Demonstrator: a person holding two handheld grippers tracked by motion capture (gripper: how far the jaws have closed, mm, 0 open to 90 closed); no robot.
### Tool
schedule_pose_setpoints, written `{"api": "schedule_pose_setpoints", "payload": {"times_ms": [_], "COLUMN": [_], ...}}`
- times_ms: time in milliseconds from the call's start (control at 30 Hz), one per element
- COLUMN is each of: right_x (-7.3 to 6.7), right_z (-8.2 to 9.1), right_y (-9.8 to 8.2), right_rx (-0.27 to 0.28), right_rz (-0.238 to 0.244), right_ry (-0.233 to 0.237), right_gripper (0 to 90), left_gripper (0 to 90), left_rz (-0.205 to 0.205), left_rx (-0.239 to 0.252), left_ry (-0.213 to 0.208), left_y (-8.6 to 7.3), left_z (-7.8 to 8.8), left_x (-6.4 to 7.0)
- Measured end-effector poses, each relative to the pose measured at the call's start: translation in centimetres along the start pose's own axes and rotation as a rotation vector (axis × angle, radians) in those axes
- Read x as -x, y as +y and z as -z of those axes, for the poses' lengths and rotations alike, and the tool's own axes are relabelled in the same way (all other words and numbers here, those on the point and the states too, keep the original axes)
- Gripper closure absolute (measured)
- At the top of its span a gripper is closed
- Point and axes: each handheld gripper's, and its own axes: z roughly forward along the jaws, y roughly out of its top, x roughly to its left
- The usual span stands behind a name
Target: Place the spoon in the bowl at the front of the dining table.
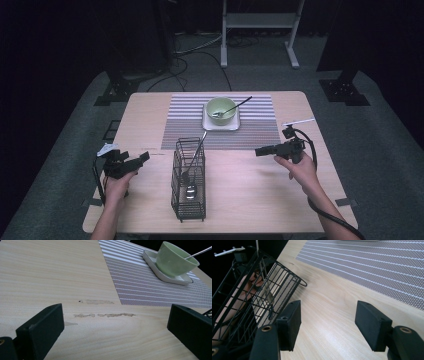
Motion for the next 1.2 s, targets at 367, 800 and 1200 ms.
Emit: {"api": "schedule_pose_setpoints", "payload": {"times_ms": [367,800,1200], "right_x": [-0.4,-1.0,-1.4], "right_z": [0.2,0.0,0.2], "right_y": [-1.1,-2.4,-3.8], "right_rx": [0.001,-0.008,0.007], "right_rz": [0.008,0.022,0.032], "right_ry": [0.013,0.018,0.013], "right_gripper": [36.5,36.3,35.2], "left_gripper": [0.0,0.0,0.0], "left_rz": [-0.002,0.0,-0.002], "left_rx": [-0.002,-0.001,-0.004], "left_ry": [0.0,0.0,0.0], "left_y": [0.0,0.0,0.0], "left_z": [0.0,0.0,-0.1], "left_x": [0.0,0.0,0.0]}}
